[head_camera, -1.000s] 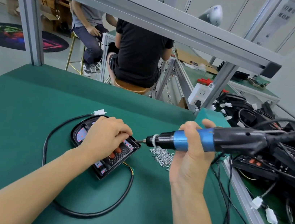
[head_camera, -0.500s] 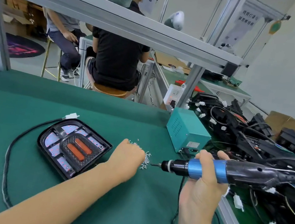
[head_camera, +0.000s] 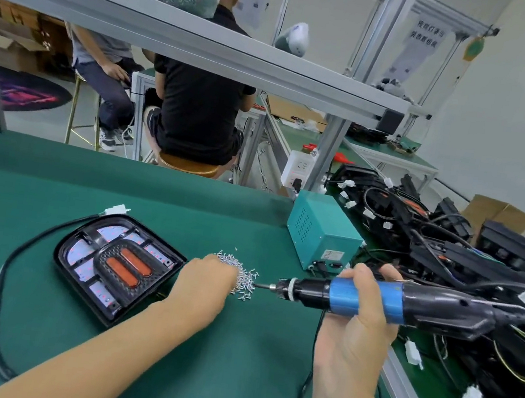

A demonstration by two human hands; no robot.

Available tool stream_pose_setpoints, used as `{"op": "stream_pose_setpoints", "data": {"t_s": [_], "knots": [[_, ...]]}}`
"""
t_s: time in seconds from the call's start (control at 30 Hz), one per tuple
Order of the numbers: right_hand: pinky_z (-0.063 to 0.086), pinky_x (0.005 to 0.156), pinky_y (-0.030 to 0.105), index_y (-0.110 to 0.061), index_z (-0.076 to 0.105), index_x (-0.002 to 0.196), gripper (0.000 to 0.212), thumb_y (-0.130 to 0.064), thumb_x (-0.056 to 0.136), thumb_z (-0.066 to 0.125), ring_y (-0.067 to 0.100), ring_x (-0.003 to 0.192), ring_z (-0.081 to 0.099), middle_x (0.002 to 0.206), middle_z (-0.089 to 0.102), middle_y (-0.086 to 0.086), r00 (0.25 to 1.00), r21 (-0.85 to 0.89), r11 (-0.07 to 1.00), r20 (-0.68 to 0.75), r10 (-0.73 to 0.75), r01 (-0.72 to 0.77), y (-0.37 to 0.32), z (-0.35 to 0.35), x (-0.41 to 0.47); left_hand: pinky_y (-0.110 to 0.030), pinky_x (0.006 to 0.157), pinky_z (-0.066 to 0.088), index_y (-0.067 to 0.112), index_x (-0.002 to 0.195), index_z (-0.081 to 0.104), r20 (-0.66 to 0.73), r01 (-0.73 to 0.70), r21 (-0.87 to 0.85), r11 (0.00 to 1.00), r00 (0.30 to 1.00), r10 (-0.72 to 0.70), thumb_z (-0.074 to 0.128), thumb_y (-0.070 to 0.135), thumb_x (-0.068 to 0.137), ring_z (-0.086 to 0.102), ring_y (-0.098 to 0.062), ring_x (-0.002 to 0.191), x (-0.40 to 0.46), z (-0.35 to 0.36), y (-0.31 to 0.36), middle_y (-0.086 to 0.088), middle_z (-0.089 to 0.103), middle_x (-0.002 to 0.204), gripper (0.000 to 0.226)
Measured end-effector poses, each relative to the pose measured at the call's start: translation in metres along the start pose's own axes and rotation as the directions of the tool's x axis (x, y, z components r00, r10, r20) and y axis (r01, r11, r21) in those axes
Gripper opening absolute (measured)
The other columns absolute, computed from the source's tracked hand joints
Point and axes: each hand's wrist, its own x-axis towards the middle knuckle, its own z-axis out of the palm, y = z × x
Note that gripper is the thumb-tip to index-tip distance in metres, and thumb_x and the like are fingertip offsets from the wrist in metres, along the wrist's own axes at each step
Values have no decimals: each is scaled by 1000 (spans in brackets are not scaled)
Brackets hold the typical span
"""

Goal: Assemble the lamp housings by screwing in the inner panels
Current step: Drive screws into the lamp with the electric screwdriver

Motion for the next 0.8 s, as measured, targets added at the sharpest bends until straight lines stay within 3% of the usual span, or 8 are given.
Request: {"op": "stream_pose_setpoints", "data": {"t_s": [0.03, 0.07, 0.13, 0.2, 0.23, 0.3, 0.47, 0.8], "knots": [[51, 69, 20, -18, 51, 105, 29, 5, 89, 57, 11, 72, 57, 77, 57, -6, 1000, 39, 999, 20, 24, -24, -1, 4, -1, -25, 69, 37, 19, 86, 64, -45, 47, -232, 972, 997, -59, 54, 4, 87, 57, -15, 89, -4, -5, -4, 4, 61, 83, 18], [53, 69, 21, -21, 51, 101, 29, 5, 89, 57, 11, 70, 57, 72, 58, -8, 1000, 17, 1000, 28, 11, -12, -4, 9, -2, -19, 68, 41, 19, 82, 67, -54, 76, -487, 870, 992, -117, 59, 8, 87, 59, -10, 79, -8, -12, -9, 7, 63, 76, 14], [54, 68, 21, -25, 52, 95, 30, 4, 88, 56, 9, 67, 58, 67, 60, -8, 1000, 38, 999, 23, 19, -20, -5, 17, -4, -12, 60, 45, 16, 73, 71, 11, 109, -857, 504, 981, -193, 70, 5, 82, 58, -3, 63, -20, -29, -19, 7, 68, 67, 14], [54, 69, 23, -27, 53, 92, 31, 3, 89, 56, 9, 66, 59, 68, 59, -8, 996, 79, 994, 67, 65, -70, -6, 24, -7, -15, 55, 49, 15, 68, 72, 105, 136, -981, 137, 970, -217, 75, 0, 75, 60, -5, 62, -32, -41, -31, 0, 70, 69, 16], [53, 69, 23, -27, 53, 90, 31, 3, 89, 56, 9, 65, 59, 68, 58, -8, 993, 88, 992, 83, 80, -87, -6, 30, -10, -17, 55, 50, 14, 67, 72, 147, 152, -988, 7, 963, -227, 76, 1, 71, 62, -6, 63, -38, -46, -38, -3, 71, 72, 14], [53, 69, 23, -27, 54, 89, 31, 3, 89, 55, 9, 64, 58, 69, 57, -8, 984, 123, 984, 135, 113, -130, -3, 41, -16, -19, 57, 53, 13, 68, 72, 198, 163, -975, -154, 949, -247, 75, 6, 62, 65, -9, 66, -47, -53, -50, -7, 72, 76, 10], [53, 71, 22, -27, 56, 92, 27, -2, 82, 60, 9, 64, 59, 68, 57, -8, 949, 150, 968, 276, 155, -201, 12, 67, -34, -21, 59, 55, 7, 72, 75, 205, 119, -952, -282, 932, -299, 70, 2, 60, 68, -15, 65, -67, -58, -73, -13, 72, 77, 14], [53, 73, 22, -27, 55, 94, 27, -2, 84, 58, 9, 65, 60, 69, 57, -8, 903, 94, 961, 376, 209, -261, 37, 99, -58, -22, 61, 55, 7, 75, 77, 159, 65, -963, -260, 920, -359, 70, 3, 62, 64, -16, 61, -91, -67, -104, -12, 71, 75, 15]]}}
